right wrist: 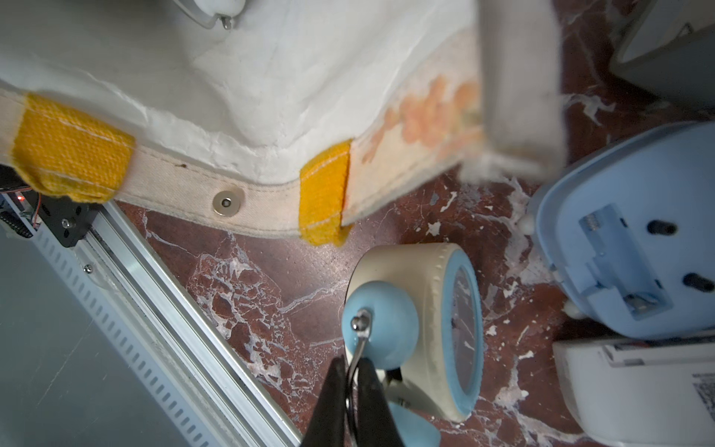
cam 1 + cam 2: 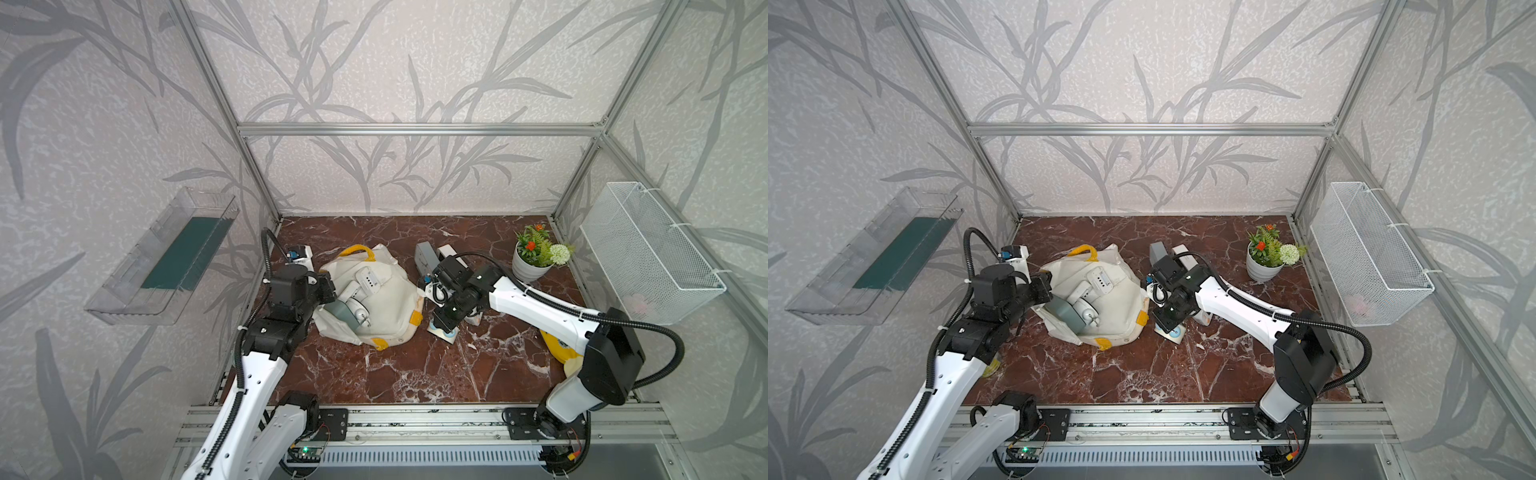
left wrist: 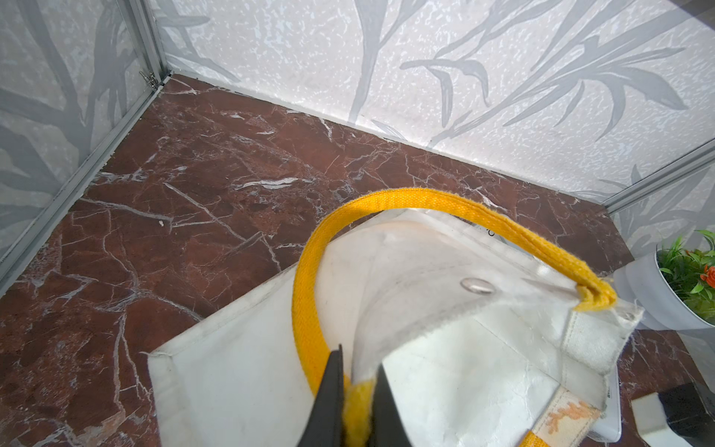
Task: Take the alarm clock out of the canvas bag
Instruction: Place the alarm at the center of the board.
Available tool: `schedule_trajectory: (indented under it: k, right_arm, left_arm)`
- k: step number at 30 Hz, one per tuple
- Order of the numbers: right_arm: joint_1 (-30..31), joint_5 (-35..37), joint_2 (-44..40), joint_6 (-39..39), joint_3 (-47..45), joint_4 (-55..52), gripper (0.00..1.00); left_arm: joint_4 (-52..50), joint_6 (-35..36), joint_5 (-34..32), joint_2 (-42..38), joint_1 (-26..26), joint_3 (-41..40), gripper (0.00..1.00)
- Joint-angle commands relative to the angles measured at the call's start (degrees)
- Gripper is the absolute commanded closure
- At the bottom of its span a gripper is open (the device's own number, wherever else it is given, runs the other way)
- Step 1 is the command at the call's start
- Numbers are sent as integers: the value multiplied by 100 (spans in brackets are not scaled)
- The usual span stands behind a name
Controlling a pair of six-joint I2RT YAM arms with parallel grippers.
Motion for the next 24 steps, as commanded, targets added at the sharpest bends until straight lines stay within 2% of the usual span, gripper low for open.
schedule_trajectory:
  k: [1, 12, 24]
  right_arm:
    - [16, 252, 67, 53, -158, -130, 90]
    - [-207, 575, -154, -58, -237, -108, 88]
    - [-274, 533, -363, -46, -443, 66, 78]
  left_arm:
    - [-35, -41, -138, -29, 12, 126, 100]
    - [-88, -40, -173, -84, 10, 113, 100]
    - [-90, -62, -148, -87, 11, 130, 100]
